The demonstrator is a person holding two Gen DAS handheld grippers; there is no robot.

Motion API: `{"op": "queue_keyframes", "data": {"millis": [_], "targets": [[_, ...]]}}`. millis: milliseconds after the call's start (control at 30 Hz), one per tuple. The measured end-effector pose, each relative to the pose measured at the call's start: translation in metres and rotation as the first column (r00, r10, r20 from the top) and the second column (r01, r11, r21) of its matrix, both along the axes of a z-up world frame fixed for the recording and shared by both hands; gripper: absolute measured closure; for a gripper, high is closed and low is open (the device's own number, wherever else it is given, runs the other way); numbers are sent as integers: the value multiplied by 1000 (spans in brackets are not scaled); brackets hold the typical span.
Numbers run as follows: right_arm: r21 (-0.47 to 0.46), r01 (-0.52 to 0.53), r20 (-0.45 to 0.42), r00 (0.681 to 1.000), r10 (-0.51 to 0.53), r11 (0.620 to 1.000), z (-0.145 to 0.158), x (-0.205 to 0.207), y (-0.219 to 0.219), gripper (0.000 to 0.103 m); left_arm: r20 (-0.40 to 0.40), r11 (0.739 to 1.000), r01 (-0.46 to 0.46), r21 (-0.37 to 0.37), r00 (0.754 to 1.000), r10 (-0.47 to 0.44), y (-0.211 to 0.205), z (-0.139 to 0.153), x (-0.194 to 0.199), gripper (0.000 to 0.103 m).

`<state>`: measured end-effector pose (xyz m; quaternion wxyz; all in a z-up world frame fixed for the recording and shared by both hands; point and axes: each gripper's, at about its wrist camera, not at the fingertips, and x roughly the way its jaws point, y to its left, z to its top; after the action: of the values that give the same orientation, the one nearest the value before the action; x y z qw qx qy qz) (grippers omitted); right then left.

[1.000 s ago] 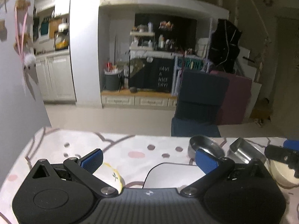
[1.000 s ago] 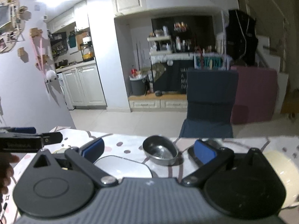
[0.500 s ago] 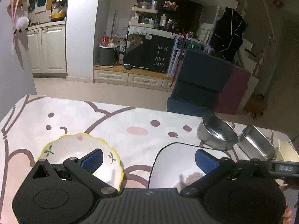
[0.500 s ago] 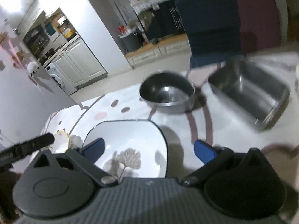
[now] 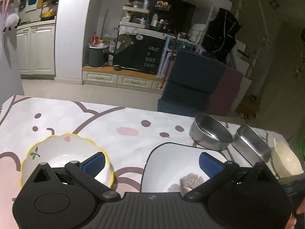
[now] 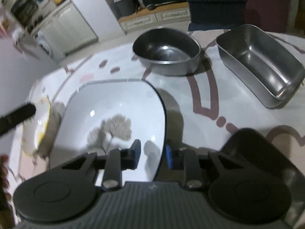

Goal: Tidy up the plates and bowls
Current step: 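Close the right gripper on the plate rim while the left gripper closes on it too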

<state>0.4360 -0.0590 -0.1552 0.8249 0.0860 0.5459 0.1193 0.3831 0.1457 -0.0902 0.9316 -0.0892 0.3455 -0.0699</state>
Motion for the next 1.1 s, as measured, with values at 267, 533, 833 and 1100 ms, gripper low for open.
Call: {"op": "queue_keyframes", "data": {"millis": [267,533,833,1100], "targets": [[-34,-8,32,999,9,999,0,8,2,88,-61,998,56,-23,996,-57,-6,-8,5,0],[-33,12,68,998,-10,999,-2,35,4,87,-142,983,-27,-180,990,2,14,-21,13,4],[-18,-33,71,997,34,999,-2,33,-2,88,-250,978,-76,-195,968,26,14,-45,17,41],[-41,-78,86,993,81,996,-1,30,1,87,-292,977,-106,-187,955,48,10,-59,23,73]]}}
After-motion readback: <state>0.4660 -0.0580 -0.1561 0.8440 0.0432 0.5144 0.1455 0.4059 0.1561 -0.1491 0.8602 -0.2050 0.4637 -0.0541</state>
